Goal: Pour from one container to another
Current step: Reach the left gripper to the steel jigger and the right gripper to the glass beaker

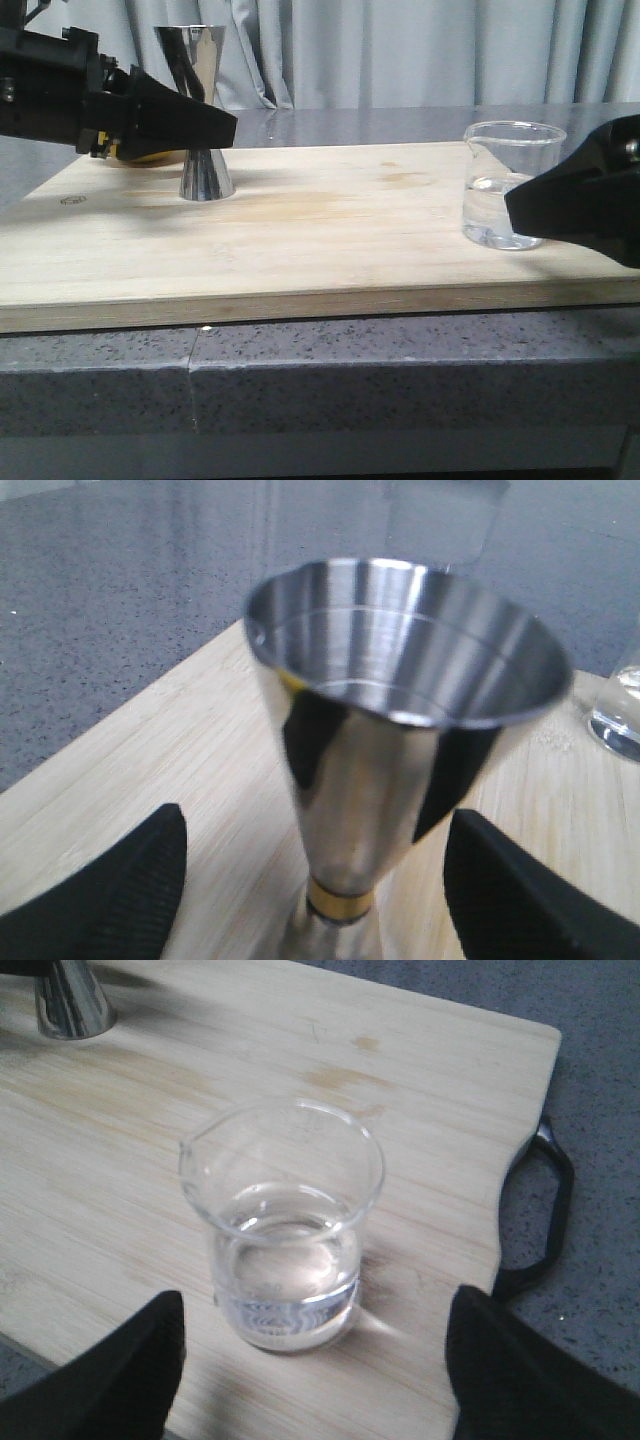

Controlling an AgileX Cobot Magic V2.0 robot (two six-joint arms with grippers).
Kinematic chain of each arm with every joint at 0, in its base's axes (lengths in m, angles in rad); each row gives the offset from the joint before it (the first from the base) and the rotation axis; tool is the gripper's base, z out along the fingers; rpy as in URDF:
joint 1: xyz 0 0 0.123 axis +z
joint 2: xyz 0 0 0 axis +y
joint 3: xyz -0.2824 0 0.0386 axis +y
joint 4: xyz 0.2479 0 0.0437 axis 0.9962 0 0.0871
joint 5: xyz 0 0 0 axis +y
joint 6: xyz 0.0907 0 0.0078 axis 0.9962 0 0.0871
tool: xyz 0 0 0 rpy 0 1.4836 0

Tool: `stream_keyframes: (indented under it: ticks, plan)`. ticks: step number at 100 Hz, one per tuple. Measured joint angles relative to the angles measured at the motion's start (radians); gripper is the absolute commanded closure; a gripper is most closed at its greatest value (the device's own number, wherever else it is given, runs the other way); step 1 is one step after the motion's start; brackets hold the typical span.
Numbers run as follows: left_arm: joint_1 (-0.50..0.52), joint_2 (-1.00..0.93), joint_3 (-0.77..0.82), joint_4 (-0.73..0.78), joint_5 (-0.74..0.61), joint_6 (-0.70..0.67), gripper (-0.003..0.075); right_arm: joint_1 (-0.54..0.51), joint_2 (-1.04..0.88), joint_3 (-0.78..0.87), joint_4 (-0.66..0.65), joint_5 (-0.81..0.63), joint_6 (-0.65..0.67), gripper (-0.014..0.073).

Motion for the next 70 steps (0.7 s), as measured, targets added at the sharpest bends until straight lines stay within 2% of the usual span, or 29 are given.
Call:
stream_keyframes:
  ticks: [35,70]
  plan:
    - [-0.023,0.0,-0.002,0.0,0.003,0.0,0.0232,0.0,0.0,0.0,0.0,-0.013,0.0,0.01]
    - [-0.023,0.0,-0.002,0.0,0.003,0.002,0.0441,0.0,0.0,0.0,0.0,-0.019,0.0,0.01]
